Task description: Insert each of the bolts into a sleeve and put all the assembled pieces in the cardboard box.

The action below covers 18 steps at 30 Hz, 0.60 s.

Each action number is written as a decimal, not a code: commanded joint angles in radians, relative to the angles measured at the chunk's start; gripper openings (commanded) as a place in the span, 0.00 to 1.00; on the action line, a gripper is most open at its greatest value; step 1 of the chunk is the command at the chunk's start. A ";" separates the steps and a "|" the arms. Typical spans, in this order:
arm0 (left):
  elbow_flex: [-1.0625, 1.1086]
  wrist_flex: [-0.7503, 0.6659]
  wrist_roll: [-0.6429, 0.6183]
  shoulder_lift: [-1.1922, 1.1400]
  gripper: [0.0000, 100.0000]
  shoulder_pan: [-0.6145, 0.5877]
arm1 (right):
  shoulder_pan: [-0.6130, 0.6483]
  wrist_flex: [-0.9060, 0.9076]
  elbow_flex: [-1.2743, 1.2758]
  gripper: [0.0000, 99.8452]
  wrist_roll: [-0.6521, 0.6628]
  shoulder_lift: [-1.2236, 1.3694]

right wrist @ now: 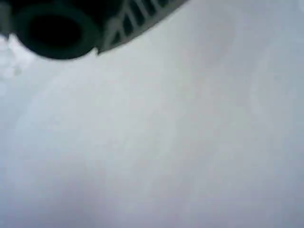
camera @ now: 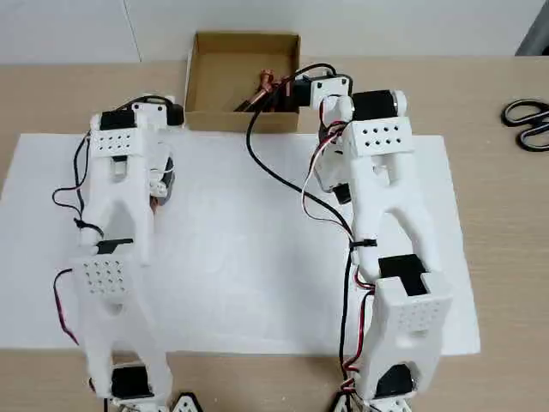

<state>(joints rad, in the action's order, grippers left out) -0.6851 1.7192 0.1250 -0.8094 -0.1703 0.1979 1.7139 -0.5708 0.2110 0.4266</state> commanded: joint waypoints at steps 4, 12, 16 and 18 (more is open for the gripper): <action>-0.028 0.035 0.005 0.189 0.01 -0.003 | -0.004 0.018 -0.011 0.00 0.003 -0.111; 0.136 0.034 0.005 0.459 0.01 0.002 | 0.012 0.018 -0.006 0.00 0.003 -0.348; 0.180 0.034 0.005 0.620 0.01 0.008 | 0.030 0.018 -0.005 0.00 0.003 -0.487; 0.217 0.032 0.005 0.712 0.01 0.018 | 0.033 0.018 -0.005 0.00 0.003 -0.558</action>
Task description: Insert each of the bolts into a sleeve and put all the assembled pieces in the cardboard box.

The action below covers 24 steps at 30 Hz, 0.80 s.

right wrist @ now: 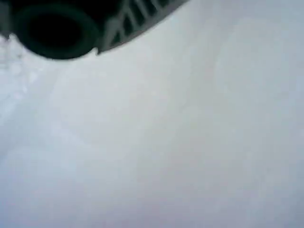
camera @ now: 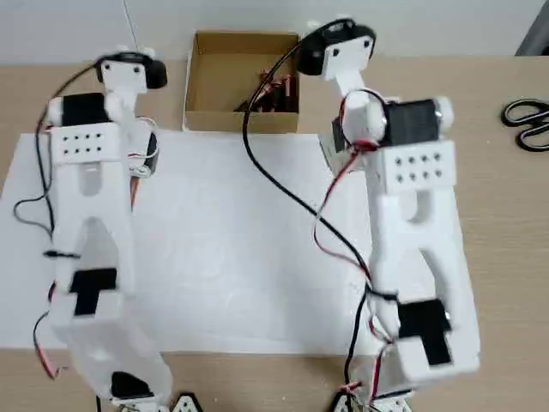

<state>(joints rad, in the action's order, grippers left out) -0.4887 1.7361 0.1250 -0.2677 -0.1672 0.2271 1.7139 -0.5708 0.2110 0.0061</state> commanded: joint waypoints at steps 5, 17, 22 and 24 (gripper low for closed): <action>0.093 0.015 -0.121 0.402 0.01 0.087 | 0.004 0.019 0.005 0.00 0.003 -0.272; 0.361 -0.183 -0.328 0.747 0.01 0.230 | 0.004 0.005 0.351 0.00 -0.077 -0.582; 0.524 -0.333 -0.354 0.841 0.01 0.261 | 0.004 -0.099 0.565 0.00 -0.071 -0.679; 0.590 -0.393 -0.354 0.873 0.01 0.285 | 0.004 -0.183 0.657 0.00 -0.077 -0.722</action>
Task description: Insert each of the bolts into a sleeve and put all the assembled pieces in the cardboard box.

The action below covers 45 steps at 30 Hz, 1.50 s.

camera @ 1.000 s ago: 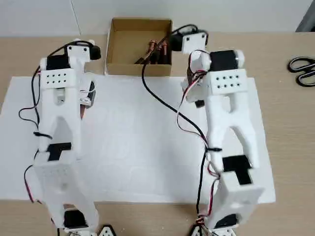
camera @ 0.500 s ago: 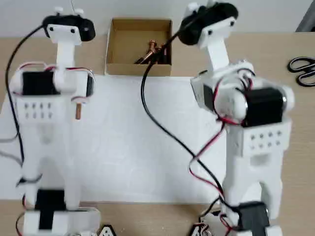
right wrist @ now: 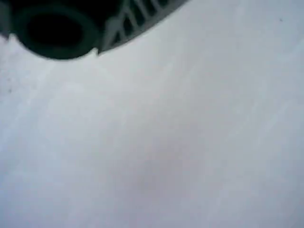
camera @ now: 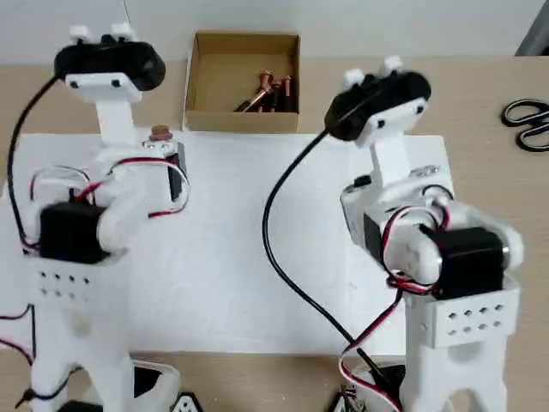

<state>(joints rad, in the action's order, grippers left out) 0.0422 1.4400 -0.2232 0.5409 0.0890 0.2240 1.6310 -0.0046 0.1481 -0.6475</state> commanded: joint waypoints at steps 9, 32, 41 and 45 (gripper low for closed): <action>0.286 -0.327 -0.057 0.160 0.01 0.140 | 0.125 -0.576 0.629 0.00 -0.014 -0.372; 0.349 -0.563 -0.193 0.169 0.01 0.400 | 0.154 -0.911 1.393 0.00 -0.167 -1.124; 0.475 -0.721 -0.195 0.175 0.01 0.493 | 0.209 -0.914 1.456 0.00 -0.169 -1.135; 0.478 -0.729 -0.195 0.173 0.01 0.520 | 0.216 -0.918 1.470 0.00 -0.170 -1.135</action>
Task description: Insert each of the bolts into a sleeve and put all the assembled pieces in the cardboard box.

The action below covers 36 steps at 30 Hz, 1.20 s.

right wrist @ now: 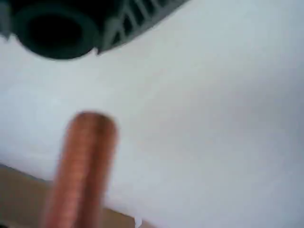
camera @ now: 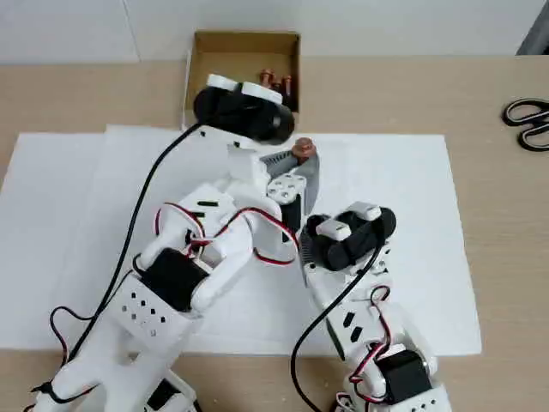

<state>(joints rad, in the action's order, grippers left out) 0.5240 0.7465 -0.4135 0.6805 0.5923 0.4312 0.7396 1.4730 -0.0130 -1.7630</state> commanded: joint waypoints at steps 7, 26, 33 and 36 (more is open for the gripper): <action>0.038 -0.098 -0.054 0.035 0.01 0.017 | 0.002 -0.027 -0.011 0.00 -0.011 -0.019; 0.232 -0.215 -0.018 0.120 0.01 0.018 | -0.033 -0.027 -0.014 0.00 -0.009 -0.019; 0.269 -0.308 -0.018 0.117 0.01 0.018 | -0.031 -0.027 -0.015 0.00 -0.011 -0.019; 0.321 -0.384 -0.018 0.117 0.01 0.018 | -0.031 -0.027 -0.015 0.00 -0.011 -0.019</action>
<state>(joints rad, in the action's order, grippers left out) 0.8309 0.4411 -0.4396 0.7679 0.6122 0.4081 0.7365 1.4730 -0.0130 -1.7630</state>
